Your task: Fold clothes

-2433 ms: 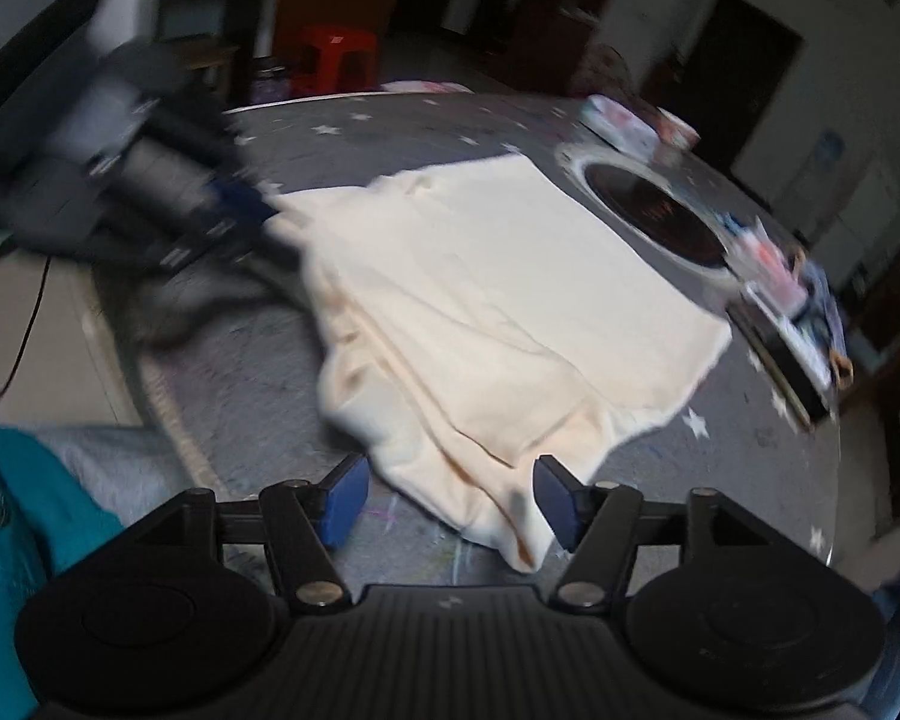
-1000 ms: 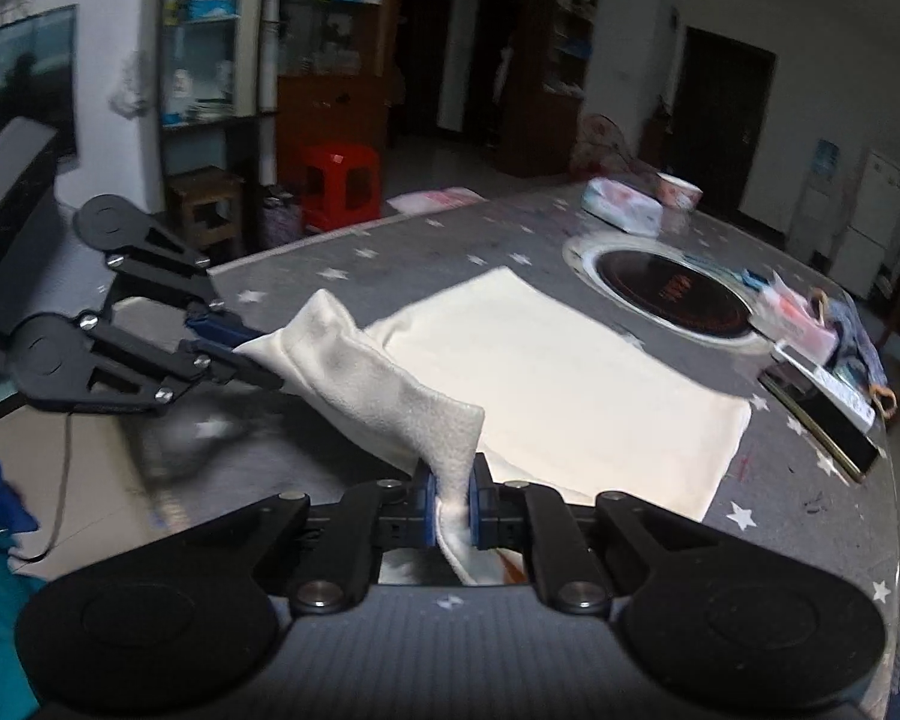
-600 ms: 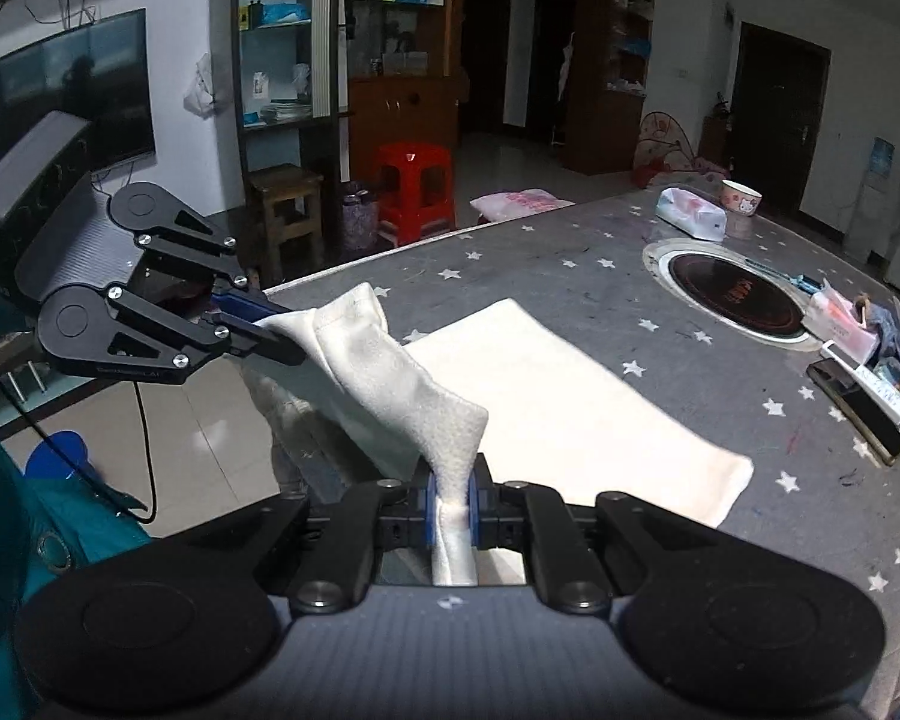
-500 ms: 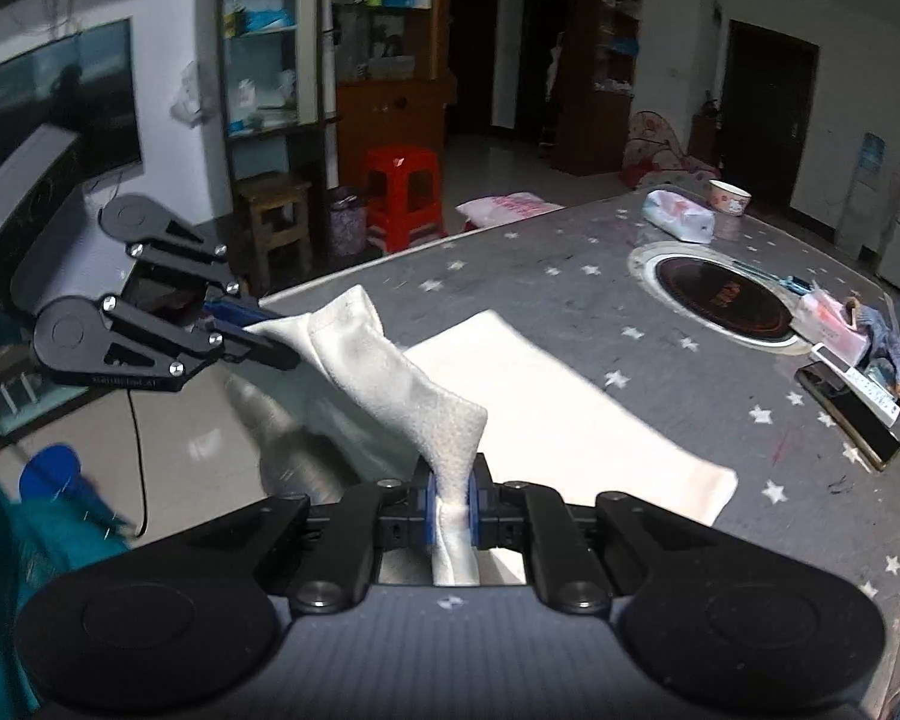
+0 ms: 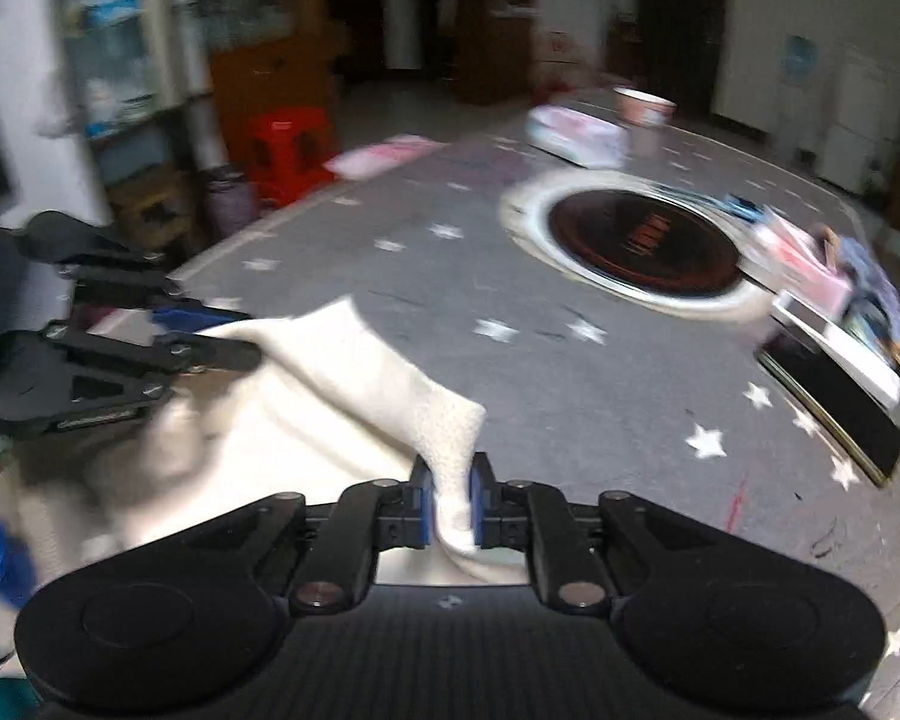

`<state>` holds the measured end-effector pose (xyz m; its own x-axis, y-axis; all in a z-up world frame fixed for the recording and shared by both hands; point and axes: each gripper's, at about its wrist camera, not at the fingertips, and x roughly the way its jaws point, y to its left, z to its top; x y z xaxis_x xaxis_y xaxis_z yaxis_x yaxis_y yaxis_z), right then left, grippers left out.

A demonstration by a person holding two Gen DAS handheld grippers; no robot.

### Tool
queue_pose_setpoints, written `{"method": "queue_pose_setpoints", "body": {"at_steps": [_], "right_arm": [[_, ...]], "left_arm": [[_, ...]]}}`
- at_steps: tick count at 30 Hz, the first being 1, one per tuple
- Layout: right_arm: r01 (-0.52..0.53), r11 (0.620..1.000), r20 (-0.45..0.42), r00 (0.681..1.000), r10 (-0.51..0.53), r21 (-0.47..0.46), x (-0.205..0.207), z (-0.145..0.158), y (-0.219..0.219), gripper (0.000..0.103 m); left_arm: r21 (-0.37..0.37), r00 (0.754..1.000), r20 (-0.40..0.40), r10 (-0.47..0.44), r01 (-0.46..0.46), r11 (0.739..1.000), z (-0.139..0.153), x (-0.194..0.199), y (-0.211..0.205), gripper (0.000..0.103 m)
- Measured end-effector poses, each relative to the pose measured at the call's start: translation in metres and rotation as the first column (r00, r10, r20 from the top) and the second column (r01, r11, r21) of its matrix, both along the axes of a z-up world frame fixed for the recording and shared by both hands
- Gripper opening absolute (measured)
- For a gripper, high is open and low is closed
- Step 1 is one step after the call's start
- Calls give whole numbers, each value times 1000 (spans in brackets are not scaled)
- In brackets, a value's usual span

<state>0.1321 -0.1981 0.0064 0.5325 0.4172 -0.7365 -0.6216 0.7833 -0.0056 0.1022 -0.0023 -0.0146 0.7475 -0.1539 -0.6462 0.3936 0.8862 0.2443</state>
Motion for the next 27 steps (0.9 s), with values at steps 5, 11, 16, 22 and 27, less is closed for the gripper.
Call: {"method": "queue_pose_setpoints", "body": {"at_steps": [5, 11, 16, 22, 27], "right_arm": [[145, 987, 3, 989, -145, 69, 3, -22, -14, 21], [191, 978, 8, 981, -192, 82, -19, -12, -44, 22], [239, 967, -30, 971, -237, 87, -29, -17, -66, 22], [306, 944, -79, 951, -298, 122, -20, -33, -74, 22], [338, 925, -84, 941, -328, 172, -18, -40, -76, 26]], "left_arm": [[-15, 998, 17, 53, -52, 999, -7, 5, 9, 35], [-51, 990, 68, 123, -120, 991, 12, 0, 22, 40], [-156, 990, 71, 125, -113, 981, 32, -16, 22, 40], [-192, 999, 29, 36, -30, 981, 29, -35, -6, 40], [-183, 999, -30, 14, -19, 983, 11, -36, -21, 42]]}}
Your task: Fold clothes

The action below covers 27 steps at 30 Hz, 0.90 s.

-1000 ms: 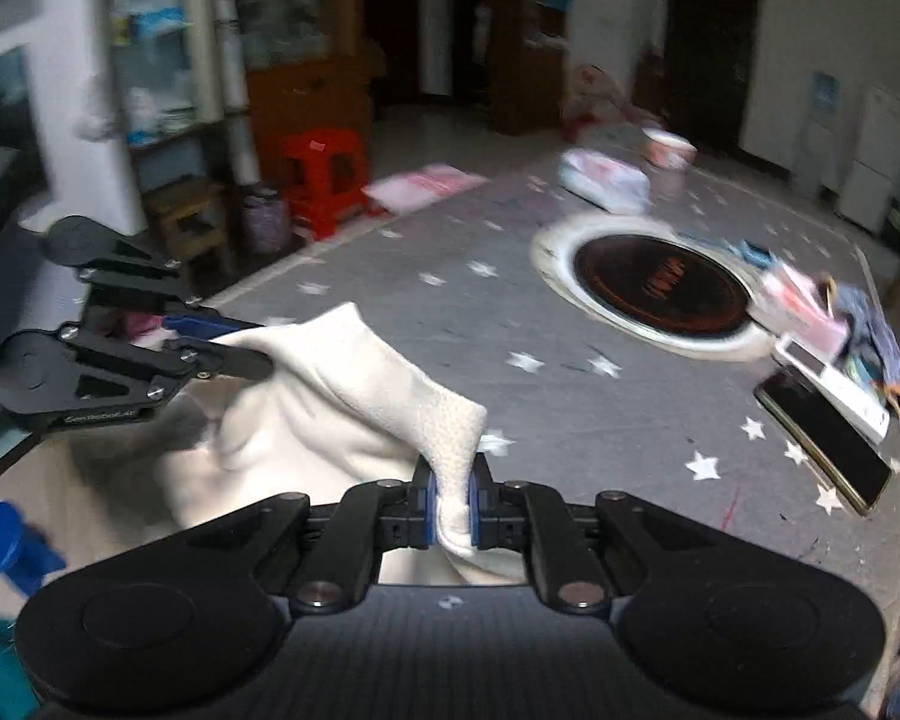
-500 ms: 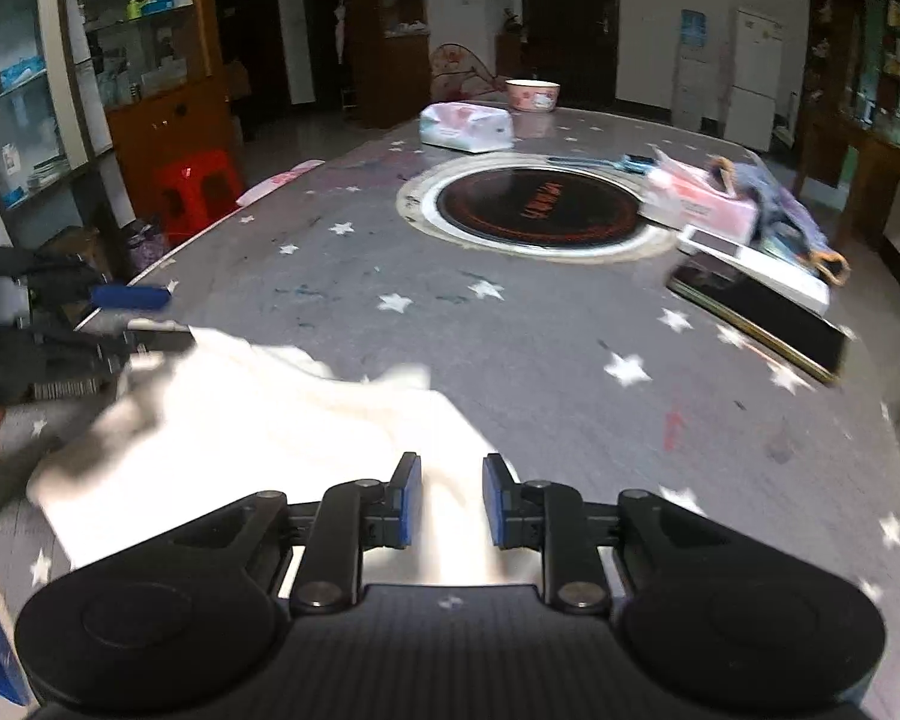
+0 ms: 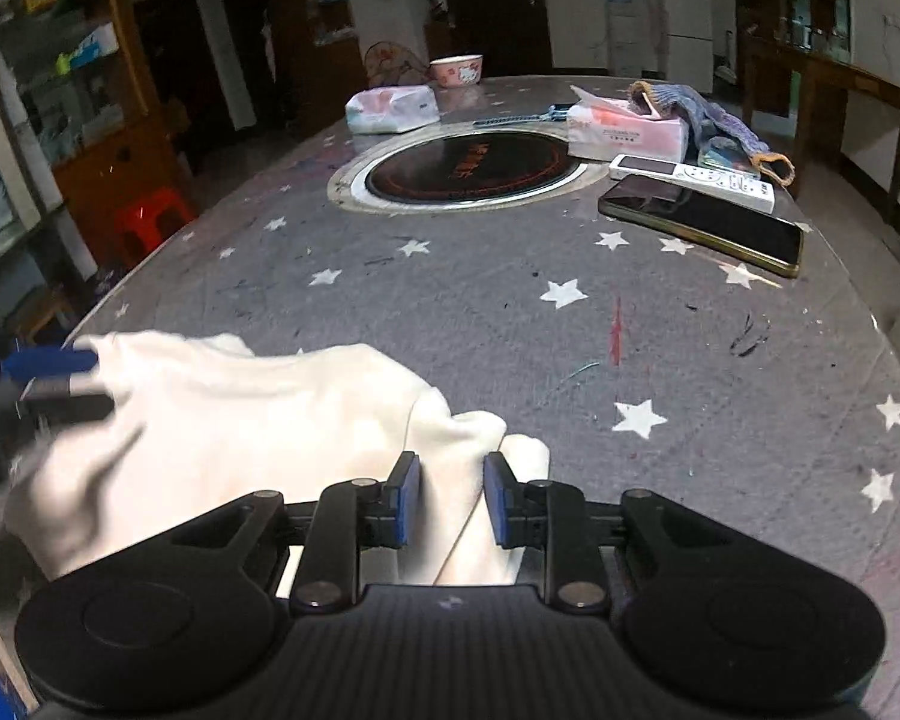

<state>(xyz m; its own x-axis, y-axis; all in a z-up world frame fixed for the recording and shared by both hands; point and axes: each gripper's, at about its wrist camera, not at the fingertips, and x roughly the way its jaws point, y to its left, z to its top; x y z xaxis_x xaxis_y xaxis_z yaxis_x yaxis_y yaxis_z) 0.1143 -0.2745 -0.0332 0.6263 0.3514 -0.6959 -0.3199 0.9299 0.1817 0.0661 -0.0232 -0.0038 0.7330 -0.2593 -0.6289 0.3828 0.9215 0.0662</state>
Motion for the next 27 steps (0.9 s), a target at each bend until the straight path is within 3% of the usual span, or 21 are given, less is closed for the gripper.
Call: {"method": "queue_pose_setpoints", "body": {"at_steps": [8, 11, 13, 16, 20, 25, 27], "right_arm": [[27, 998, 3, 1000, -27, 52, 1, -3, -4, 26], [26, 998, 6, 1000, -26, 55, 1, -2, -4, 8], [28, 998, 9, 1000, -28, 61, 0, 1, -5, 6], [25, 1000, 67, 997, -25, 9, -8, 16, -4, 5], [34, 991, 154, 988, -13, -132, -21, 32, 8, 5], [52, 979, 73, 997, -38, -199, -9, 2, 12, 5], [56, 978, 72, 997, -42, -202, -11, 4, 10, 7]], "left_arm": [[-8, 999, -32, 2, -3, 1000, -9, -1, -3, 45], [-7, 999, -33, 7, -7, 1000, -10, -1, -3, 48], [-4, 999, -35, 4, -4, 1000, -11, -3, -4, 48], [-1, 999, -37, -4, 4, 1000, -12, -5, -3, 49], [-8, 999, -41, -11, 11, 1000, -15, -5, -3, 51], [-6, 999, -51, -17, 17, 1000, -13, -5, -4, 51], [-10, 999, -45, -21, 21, 1000, -6, -5, -2, 50]]}}
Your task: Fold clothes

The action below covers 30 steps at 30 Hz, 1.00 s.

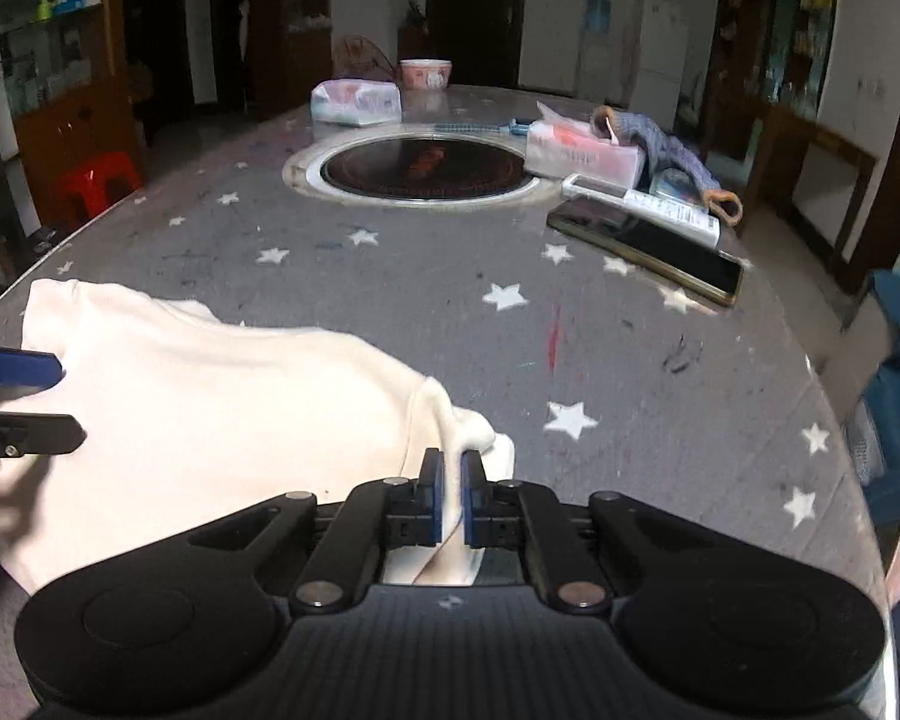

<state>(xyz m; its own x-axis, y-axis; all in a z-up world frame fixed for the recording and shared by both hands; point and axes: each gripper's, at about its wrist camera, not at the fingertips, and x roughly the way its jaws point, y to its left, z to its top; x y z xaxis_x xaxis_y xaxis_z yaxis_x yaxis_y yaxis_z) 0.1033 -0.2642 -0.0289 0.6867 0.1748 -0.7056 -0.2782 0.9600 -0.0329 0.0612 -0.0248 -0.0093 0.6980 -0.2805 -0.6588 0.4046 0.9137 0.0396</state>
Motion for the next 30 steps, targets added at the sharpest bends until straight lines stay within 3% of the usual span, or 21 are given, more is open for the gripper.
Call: {"method": "queue_pose_setpoints", "body": {"at_steps": [5, 10, 16, 19, 25, 30], "right_arm": [[-18, 1000, 54, 998, 19, -8, -6, 23, 3, 10], [-98, 989, 29, 995, 96, 113, 9, 30, 17, 10], [-131, 984, -10, 991, 133, 122, 35, 10, 43, 13], [-119, 990, -36, 992, 122, 76, 43, -5, 50, 13], [-122, 985, -39, 991, 127, 124, 30, 13, 29, 16], [-146, 979, -68, 985, 157, 143, -2, 25, 10, 17]], "left_arm": [[-23, 1000, 19, -6, 6, 1000, 15, 15, -4, 49], [-36, 1000, -22, 3, -4, 999, 10, 46, -14, 39], [-36, 996, -79, 48, -51, 998, -9, 71, -14, 38], [-49, 995, -85, 61, -65, 997, -12, 75, -11, 40], [-64, 996, -48, 70, -73, 995, 1, 61, -5, 39], [-102, 1000, -20, 19, -21, 995, 11, 27, -8, 39]]}}
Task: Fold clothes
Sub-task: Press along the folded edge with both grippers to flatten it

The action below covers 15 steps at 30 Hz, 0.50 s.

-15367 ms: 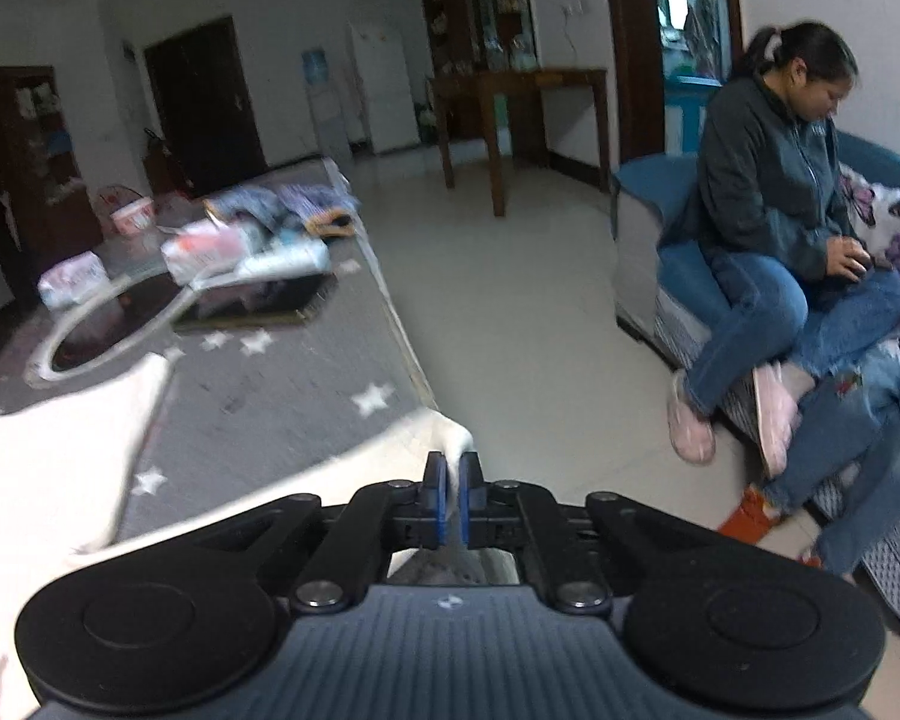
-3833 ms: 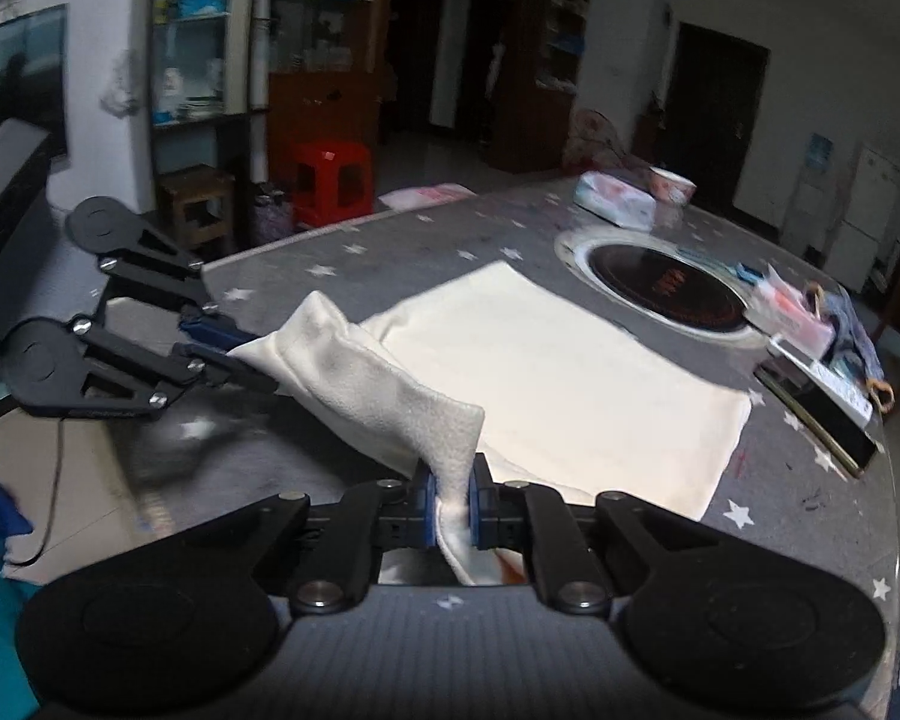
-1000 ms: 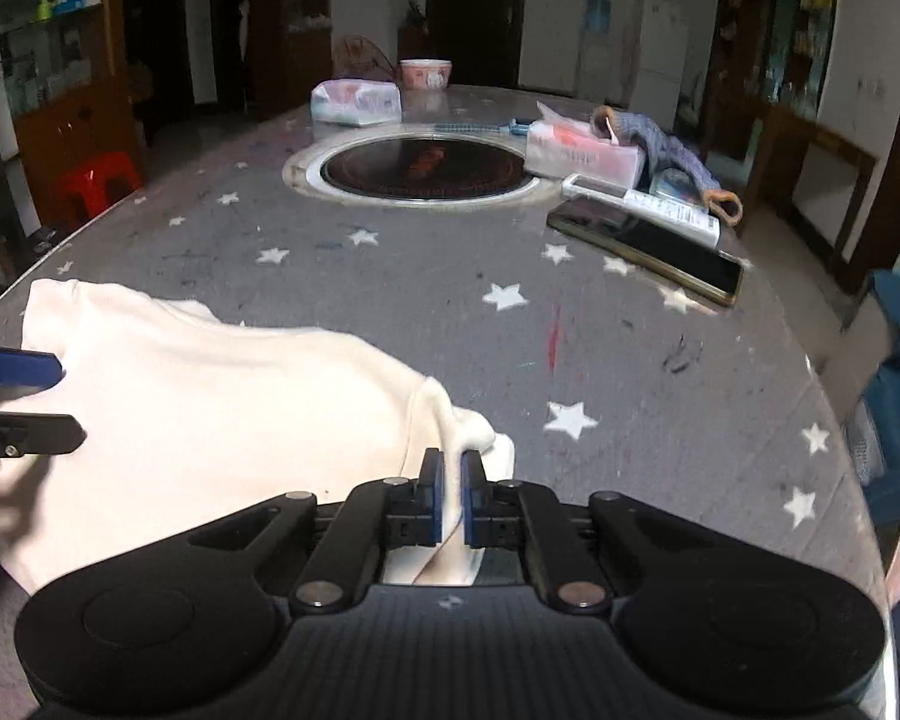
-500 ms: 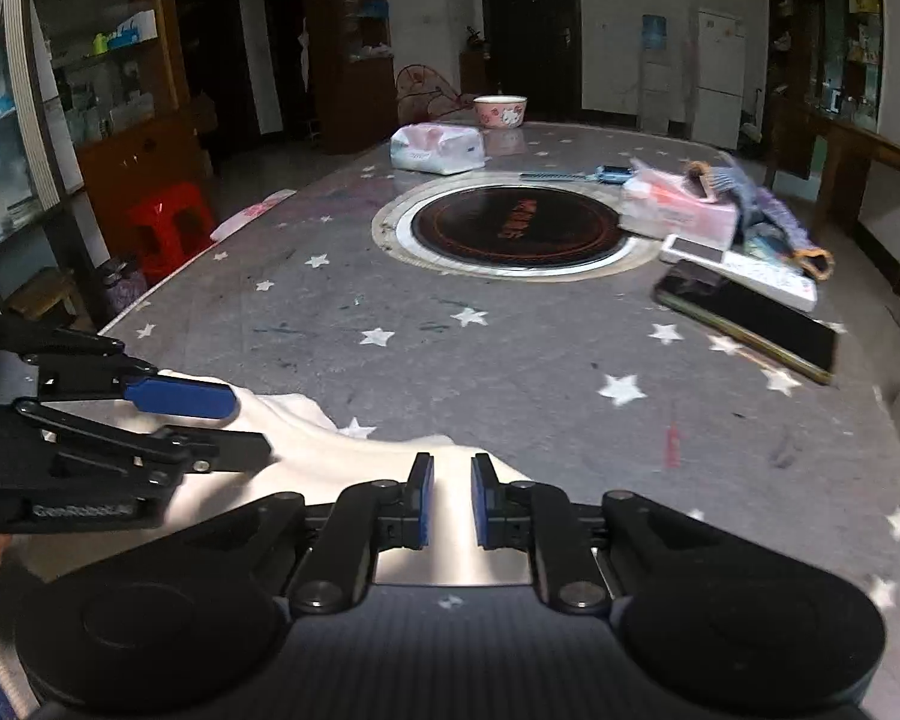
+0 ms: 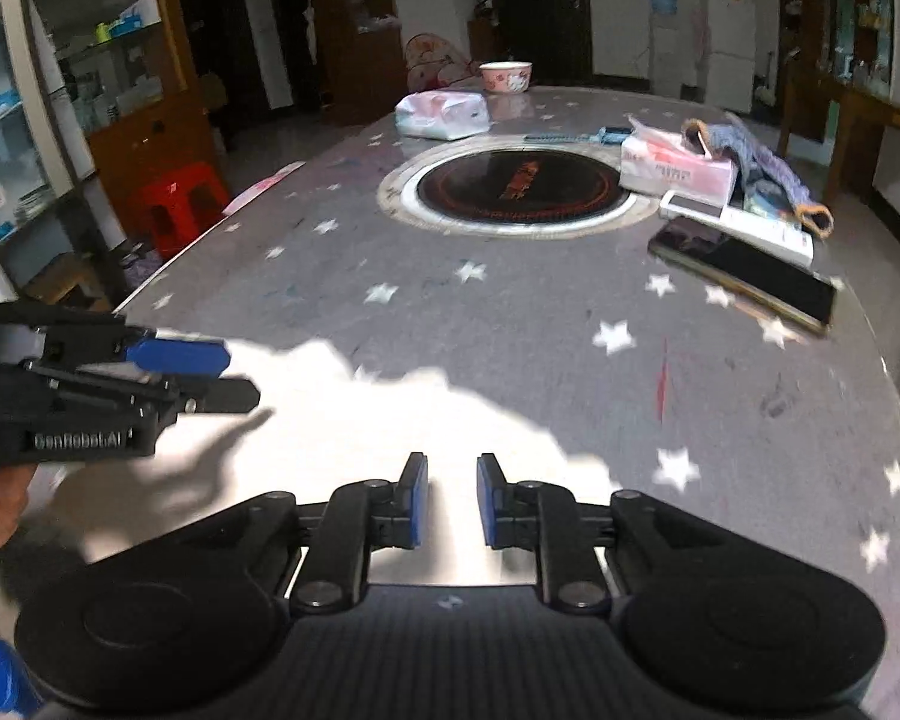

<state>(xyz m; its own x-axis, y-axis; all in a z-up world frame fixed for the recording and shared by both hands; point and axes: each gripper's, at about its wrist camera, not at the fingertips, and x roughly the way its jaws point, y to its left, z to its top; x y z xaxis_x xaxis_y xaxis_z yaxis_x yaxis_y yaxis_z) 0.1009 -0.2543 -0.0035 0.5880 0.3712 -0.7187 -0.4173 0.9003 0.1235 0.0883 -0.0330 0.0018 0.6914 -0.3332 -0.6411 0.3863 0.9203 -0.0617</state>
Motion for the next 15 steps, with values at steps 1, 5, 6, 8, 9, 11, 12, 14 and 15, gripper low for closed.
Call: {"method": "queue_pose_setpoints", "body": {"at_steps": [1, 5, 6, 8, 9, 11, 12, 14, 15], "right_arm": [[-6, 1000, -3, 1000, 6, -4, -8, 1, -2, 17], [-32, 999, -8, 999, 31, -24, -38, -2, -8, 17], [-36, 999, -14, 999, 36, -33, -45, -4, -9, 17], [-40, 997, -22, 999, 39, -67, -55, -11, -11, 17], [-34, 995, -19, 999, 33, -90, -58, -14, -12, 17], [-19, 993, -15, 1000, 17, -117, -64, -16, -16, 17], [-12, 994, -18, 1000, 11, -112, -66, -15, -19, 17], [-5, 995, -14, 1000, 4, -103, -69, -11, -21, 17], [-7, 995, -6, 1000, 7, -100, -69, -9, -21, 17]], "left_arm": [[1, 1000, 2, -13, 13, 1000, 0, -7, -3, 39], [16, 999, 3, -50, 50, 999, -6, -29, -13, 39], [20, 999, -1, -53, 53, 998, -8, -32, -14, 39], [24, 999, -10, -53, 53, 998, -13, -40, -14, 39], [25, 999, -11, -49, 50, 998, -14, -44, -12, 39], [29, 999, -11, -42, 42, 999, -17, -53, -9, 39], [24, 999, -14, -36, 37, 999, -17, -56, -7, 39], [12, 1000, -21, -21, 22, 1000, -18, -63, 0, 40], [11, 1000, -27, -7, 7, 1000, -19, -64, 4, 40]]}}
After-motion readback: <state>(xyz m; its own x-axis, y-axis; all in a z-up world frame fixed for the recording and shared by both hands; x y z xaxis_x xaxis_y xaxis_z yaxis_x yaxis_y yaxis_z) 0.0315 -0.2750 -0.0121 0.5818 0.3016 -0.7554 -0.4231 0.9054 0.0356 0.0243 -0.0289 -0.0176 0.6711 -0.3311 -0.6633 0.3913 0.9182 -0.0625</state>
